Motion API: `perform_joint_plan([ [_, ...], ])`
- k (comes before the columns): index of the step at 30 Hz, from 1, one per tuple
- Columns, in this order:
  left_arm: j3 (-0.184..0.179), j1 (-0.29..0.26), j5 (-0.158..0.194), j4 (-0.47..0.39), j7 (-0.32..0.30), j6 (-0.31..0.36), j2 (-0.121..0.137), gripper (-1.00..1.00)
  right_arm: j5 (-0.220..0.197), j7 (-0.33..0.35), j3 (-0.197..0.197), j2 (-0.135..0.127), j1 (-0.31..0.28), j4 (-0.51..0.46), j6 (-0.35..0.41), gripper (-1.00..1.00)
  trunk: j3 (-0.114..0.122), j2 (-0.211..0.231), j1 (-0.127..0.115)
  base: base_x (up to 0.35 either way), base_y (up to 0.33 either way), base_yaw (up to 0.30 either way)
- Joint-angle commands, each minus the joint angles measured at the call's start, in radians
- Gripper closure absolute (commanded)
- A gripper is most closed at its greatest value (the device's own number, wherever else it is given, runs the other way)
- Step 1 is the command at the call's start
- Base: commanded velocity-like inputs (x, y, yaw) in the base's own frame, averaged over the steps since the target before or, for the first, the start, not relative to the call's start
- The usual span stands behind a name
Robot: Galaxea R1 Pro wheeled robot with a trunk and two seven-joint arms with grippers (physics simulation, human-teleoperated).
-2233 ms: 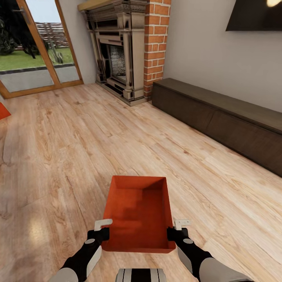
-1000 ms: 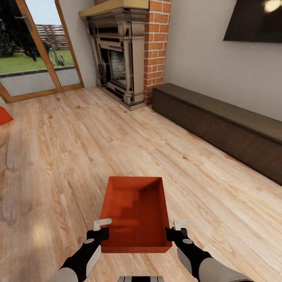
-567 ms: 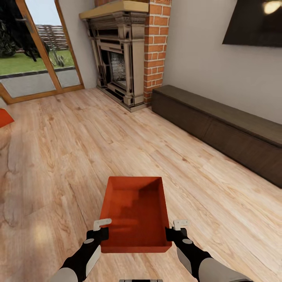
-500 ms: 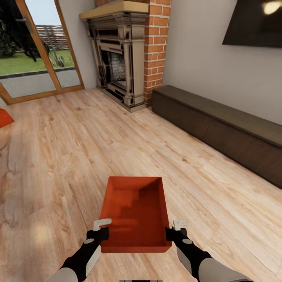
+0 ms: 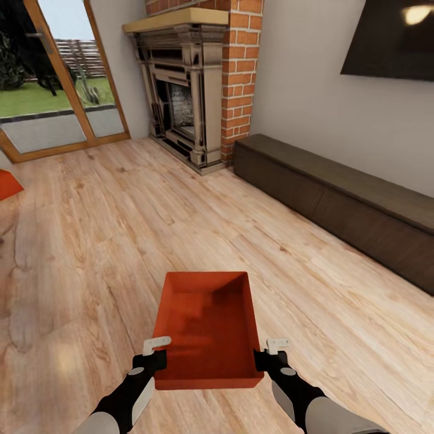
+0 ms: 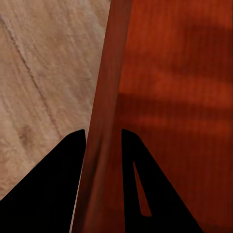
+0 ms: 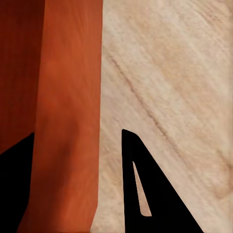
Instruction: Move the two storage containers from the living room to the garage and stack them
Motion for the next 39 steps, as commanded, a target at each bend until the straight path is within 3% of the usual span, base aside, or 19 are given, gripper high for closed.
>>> perform_joint_plan([
  [1, 0.013, 0.000, -0.001, -0.003, 0.005, 0.002, 0.000, 1.00, -0.006, -0.008, 0.004, 0.000, 0.000, 0.001, -0.003, 1.00, 0.003, 0.007, -0.004, 0.000, 0.000, 0.000],
  [39, 0.016, 0.000, -0.002, -0.003, 0.005, 0.002, 0.000, 1.00, -0.006, -0.013, 0.003, 0.001, 0.000, 0.001, -0.001, 1.00, 0.122, 0.273, -0.150, 0.000, 0.000, 0.000],
])
